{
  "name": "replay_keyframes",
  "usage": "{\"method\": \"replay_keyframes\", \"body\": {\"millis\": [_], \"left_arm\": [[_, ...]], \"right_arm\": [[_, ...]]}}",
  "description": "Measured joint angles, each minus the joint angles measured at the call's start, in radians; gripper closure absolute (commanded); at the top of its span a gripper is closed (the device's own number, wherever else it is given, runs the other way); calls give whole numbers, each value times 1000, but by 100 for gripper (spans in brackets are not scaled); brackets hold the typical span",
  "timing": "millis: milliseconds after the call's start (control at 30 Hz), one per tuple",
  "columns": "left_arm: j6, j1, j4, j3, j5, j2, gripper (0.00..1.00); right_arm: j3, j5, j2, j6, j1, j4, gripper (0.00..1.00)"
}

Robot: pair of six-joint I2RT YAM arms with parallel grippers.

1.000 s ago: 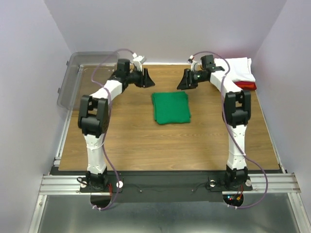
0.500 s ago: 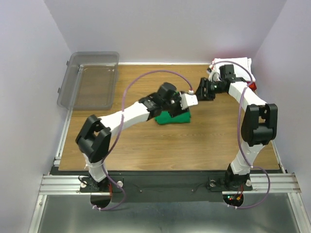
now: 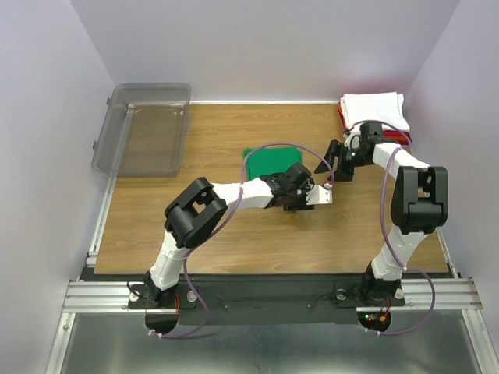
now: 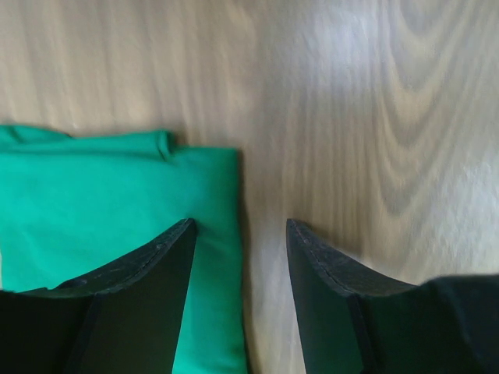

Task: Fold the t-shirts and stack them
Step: Neatly place the folded tshirt to the corner

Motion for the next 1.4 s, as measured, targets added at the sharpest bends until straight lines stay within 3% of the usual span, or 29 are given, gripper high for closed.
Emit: {"method": "replay_keyframes", "body": {"millis": [100, 200, 333, 600, 900, 1167, 1400], "left_arm": [[8, -3, 18, 35, -15, 24, 48], [14, -1, 33, 45, -31, 47, 81], [10, 7, 42, 53, -34, 57, 100], [-58, 65, 6, 98, 96, 57, 100], [-120, 98, -10, 126, 192, 49, 100], [-150, 99, -29, 149, 255, 27, 100], [-174, 113, -40, 169, 307, 27, 100]], "right_arm": [[-2, -2, 2, 14, 0, 14, 24], [-22, -11, 2, 37, 0, 47, 23], [-87, -48, 4, 93, 0, 110, 23], [-275, -191, 24, 316, 10, 400, 18], [-362, -187, 25, 555, 87, 697, 20], [-393, -110, 85, 755, 126, 943, 39], [-383, 27, 131, 831, 150, 1065, 44]]}}
